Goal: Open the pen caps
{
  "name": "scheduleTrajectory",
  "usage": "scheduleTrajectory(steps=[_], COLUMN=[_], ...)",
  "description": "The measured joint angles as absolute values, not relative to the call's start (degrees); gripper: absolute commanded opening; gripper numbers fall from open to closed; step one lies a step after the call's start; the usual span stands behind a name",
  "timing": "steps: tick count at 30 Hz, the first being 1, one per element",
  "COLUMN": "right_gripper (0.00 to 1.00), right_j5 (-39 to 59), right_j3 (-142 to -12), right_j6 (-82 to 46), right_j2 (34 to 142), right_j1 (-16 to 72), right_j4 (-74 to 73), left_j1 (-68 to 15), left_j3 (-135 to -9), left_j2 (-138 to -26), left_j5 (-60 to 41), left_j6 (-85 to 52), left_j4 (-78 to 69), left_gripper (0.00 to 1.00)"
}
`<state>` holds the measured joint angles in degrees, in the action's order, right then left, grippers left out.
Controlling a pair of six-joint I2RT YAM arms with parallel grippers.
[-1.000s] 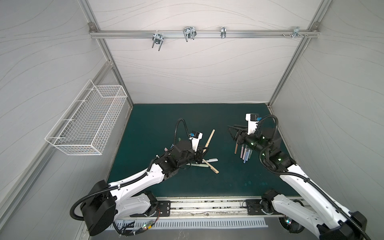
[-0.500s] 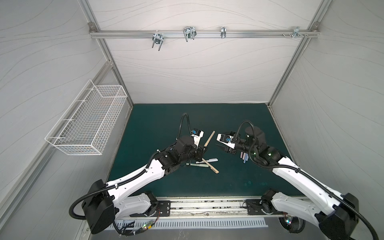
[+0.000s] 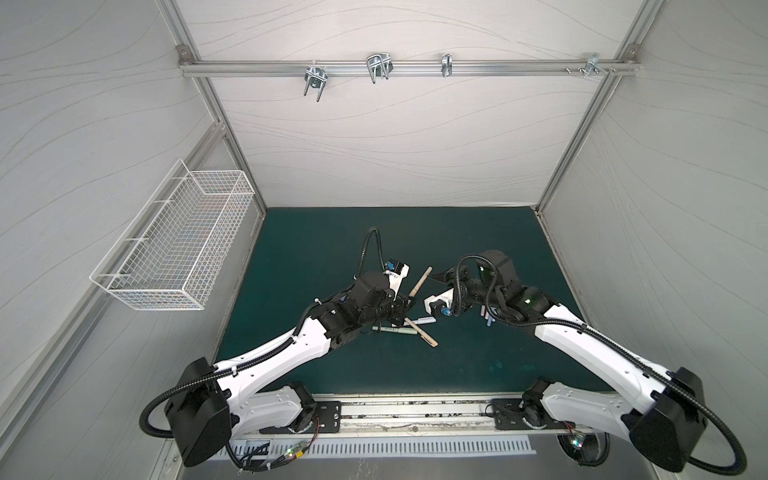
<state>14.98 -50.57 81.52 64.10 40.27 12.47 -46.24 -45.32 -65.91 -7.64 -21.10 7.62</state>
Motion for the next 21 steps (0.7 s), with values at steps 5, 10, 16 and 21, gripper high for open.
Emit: scheduleTrajectory(steps=[5,10,16,21], right_gripper=[0.43,0.41,0.42,0.42], right_j5=[13.7,12.8,12.6,12.8], right_j3=[-50.8,-51.4,-51.4,-51.4], right_j6=[84.9,87.0,88.0,88.2], right_j2=[66.5,68.8,69.0,69.0], right_j1=[40.3,40.3,40.7,40.9], right_j4=[12.4,12.5,11.1,9.1], left_j1=[-46.2,-46.2,-46.2,-46.2], left_j3=[-45.3,-45.3,-45.3,-45.8], left_j2=[-65.9,-65.9,-66.1,-66.9], left_j5=[-7.9,-8.1,-8.4,-9.2], left_j6=[-21.0,-20.7,-20.3,-20.0], left_j4=[7.6,7.7,8.3,8.8], left_gripper=[0.0,0.0,0.0,0.0])
